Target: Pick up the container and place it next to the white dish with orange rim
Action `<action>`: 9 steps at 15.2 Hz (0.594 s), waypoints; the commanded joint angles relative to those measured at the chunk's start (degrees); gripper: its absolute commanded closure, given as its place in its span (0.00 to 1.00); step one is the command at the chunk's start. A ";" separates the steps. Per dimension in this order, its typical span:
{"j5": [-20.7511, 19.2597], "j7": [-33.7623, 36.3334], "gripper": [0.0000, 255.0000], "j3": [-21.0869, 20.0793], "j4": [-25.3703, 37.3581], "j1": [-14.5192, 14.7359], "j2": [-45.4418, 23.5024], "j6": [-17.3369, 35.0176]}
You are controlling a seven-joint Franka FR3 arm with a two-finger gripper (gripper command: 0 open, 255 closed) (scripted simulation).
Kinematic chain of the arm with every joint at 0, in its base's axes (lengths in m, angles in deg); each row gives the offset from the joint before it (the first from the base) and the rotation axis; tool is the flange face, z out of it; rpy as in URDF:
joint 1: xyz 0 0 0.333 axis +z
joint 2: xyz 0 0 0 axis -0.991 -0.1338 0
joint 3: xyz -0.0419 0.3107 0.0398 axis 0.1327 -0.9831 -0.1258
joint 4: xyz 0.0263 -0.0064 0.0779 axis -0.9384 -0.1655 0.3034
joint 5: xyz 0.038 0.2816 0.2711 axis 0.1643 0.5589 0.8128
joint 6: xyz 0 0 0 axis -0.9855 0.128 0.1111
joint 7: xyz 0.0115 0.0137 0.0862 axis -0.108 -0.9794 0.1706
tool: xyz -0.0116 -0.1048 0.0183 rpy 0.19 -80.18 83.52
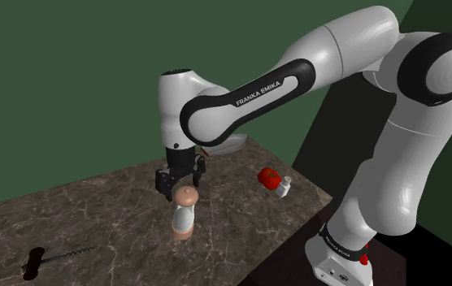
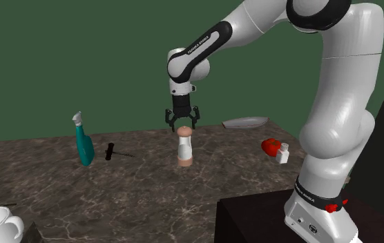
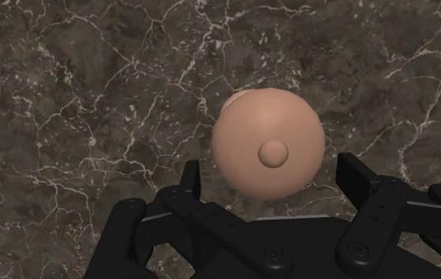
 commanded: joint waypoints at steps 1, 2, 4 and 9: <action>0.00 0.01 0.00 0.00 -0.04 0.00 0.00 0.04; 0.00 0.01 0.00 0.00 -0.04 0.00 0.00 0.04; 0.00 0.00 1.00 0.00 -0.03 0.00 0.00 0.03; 0.00 -0.01 1.00 0.00 -0.04 0.00 0.00 0.04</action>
